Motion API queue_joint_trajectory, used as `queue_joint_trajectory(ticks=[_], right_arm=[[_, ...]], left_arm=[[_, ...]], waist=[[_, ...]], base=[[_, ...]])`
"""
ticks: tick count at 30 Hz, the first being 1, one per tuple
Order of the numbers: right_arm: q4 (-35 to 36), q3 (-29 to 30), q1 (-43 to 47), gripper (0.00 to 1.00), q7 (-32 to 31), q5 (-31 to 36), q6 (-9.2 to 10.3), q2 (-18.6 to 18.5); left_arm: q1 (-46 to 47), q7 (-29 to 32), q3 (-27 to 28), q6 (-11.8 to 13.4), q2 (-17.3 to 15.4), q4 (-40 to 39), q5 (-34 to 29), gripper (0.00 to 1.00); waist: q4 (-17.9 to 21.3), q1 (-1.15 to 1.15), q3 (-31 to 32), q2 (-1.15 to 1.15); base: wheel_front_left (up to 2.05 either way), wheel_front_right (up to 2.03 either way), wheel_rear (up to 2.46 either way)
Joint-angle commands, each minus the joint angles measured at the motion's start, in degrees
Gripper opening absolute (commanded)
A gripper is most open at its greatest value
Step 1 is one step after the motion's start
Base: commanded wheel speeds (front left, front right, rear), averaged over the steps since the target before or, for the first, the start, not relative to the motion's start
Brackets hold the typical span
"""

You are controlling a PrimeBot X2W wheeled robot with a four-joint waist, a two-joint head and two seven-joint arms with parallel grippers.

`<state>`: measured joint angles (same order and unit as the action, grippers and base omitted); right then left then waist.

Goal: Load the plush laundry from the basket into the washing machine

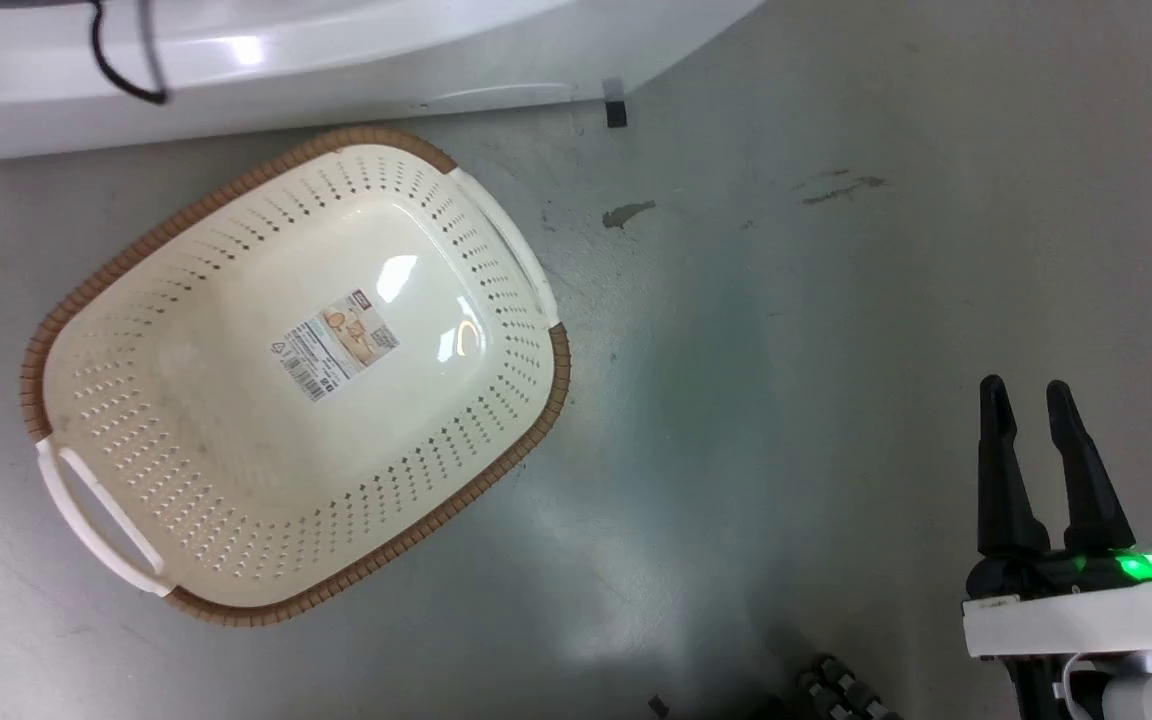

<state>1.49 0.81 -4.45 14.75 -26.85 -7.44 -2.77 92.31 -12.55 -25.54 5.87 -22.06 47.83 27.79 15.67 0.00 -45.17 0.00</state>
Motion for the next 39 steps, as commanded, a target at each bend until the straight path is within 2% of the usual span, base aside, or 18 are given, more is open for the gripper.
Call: queue_joint_trajectory(ticks=[1,14,15,16,17,24,39], right_arm=[[0.44,-0.02,0.54,1.00,0.24,-0.28,-0.05,-0.10],[1.68,-0.12,0.77,1.00,0.25,-1.20,-0.05,-0.10],[1.72,-0.06,0.75,1.00,0.25,-1.25,-0.05,-0.10],[1.75,-0.01,0.73,1.00,0.25,-1.30,-0.05,-0.10],[1.77,0.02,0.68,1.00,0.25,-1.32,-0.05,-0.10],[1.69,0.31,0.46,1.00,0.25,-1.03,-0.05,-0.10],[1.58,1.35,-0.90,1.00,0.25,1.11,-0.05,-0.10]], left_arm=[[1.72,-0.12,-0.21,-0.17,-0.22,-0.12,-0.44,0.00],[4.39,0.83,-0.93,-0.22,-0.88,3.41,-0.40,0.00],[4.61,0.90,-0.97,-0.18,-0.79,3.71,-0.36,0.26],[4.83,0.88,-1.03,-0.14,-0.74,3.98,-0.36,0.84],[5.04,0.86,-1.09,-0.06,-0.70,4.25,-0.37,1.00],[5.92,0.44,-1.26,-0.15,0.25,6.24,0.17,1.00],[2.64,-1.97,-1.25,-2.05,3.98,9.45,2.00,1.00]], waist=[[0.38,0.00,-0.43,0.00],[1.34,0.00,-2.67,0.00],[1.30,0.00,-2.79,0.00],[1.25,0.00,-2.90,0.00],[1.21,0.00,-2.99,0.00],[0.39,0.00,-3.07,0.00],[-3.34,0.00,0.12,0.00]], base=[[0.00,0.00,0.00],[0.00,0.00,0.00],[0.00,0.00,0.00],[0.00,0.00,0.00],[0.00,0.00,0.00],[0.00,0.00,0.00],[0.00,0.00,0.00]])
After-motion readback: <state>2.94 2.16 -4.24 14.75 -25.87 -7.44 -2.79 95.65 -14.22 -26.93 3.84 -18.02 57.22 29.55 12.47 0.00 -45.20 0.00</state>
